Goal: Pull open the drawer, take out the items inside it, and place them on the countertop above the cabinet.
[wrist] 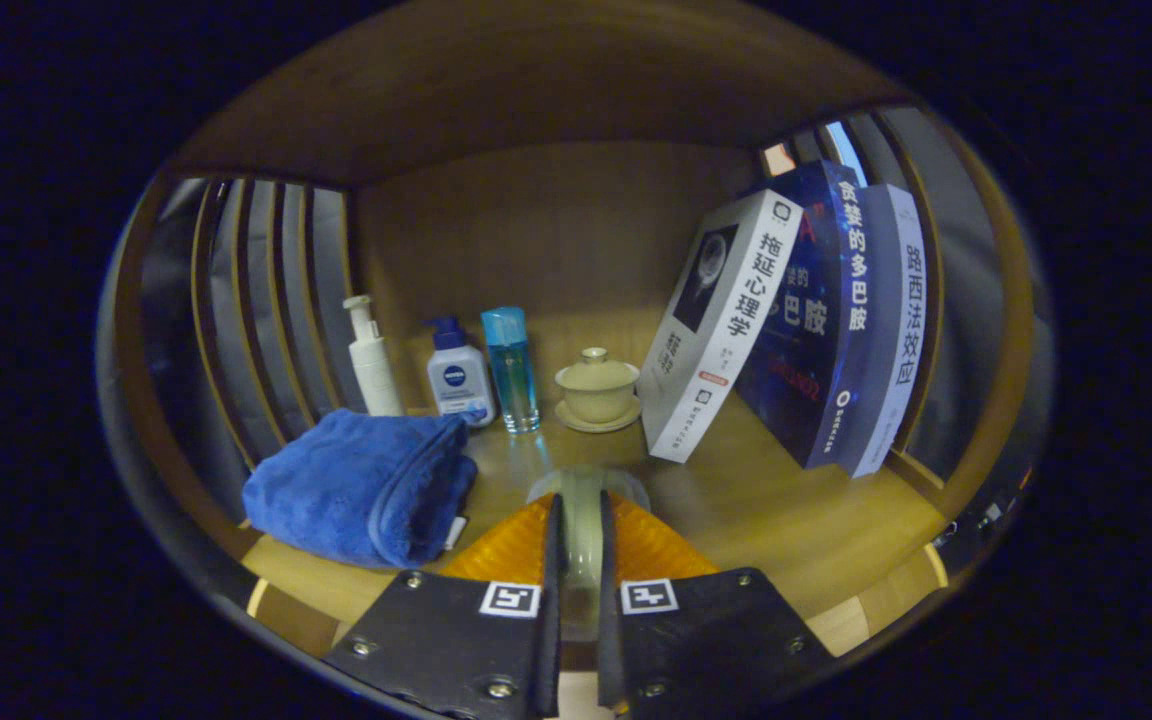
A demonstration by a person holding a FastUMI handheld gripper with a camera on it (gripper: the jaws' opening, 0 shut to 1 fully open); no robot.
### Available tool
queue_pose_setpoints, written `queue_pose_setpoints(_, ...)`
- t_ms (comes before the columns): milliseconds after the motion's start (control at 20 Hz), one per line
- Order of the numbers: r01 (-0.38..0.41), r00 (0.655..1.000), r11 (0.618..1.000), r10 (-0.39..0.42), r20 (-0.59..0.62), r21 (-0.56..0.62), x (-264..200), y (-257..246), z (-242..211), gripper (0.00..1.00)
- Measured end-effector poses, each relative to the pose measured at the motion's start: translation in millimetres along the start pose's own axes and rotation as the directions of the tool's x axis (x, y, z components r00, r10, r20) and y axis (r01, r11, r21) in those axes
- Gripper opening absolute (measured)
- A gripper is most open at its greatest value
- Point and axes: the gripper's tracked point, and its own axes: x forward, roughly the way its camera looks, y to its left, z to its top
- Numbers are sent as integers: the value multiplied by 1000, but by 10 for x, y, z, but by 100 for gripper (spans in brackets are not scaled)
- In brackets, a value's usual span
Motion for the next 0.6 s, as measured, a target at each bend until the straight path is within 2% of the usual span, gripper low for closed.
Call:
queue_pose_setpoints(100,1,998,1000,-2,70,11,32,-46,38,15)
queue_pose_setpoints(250,38,990,999,-33,138,-32,44,-66,107,15)
queue_pose_setpoints(450,113,985,989,-100,138,-93,35,-129,153,16)
queue_pose_setpoints(550,125,982,988,-110,152,-94,-29,-137,223,21)
queue_pose_setpoints(600,121,981,990,-108,160,-76,-96,-133,285,34)
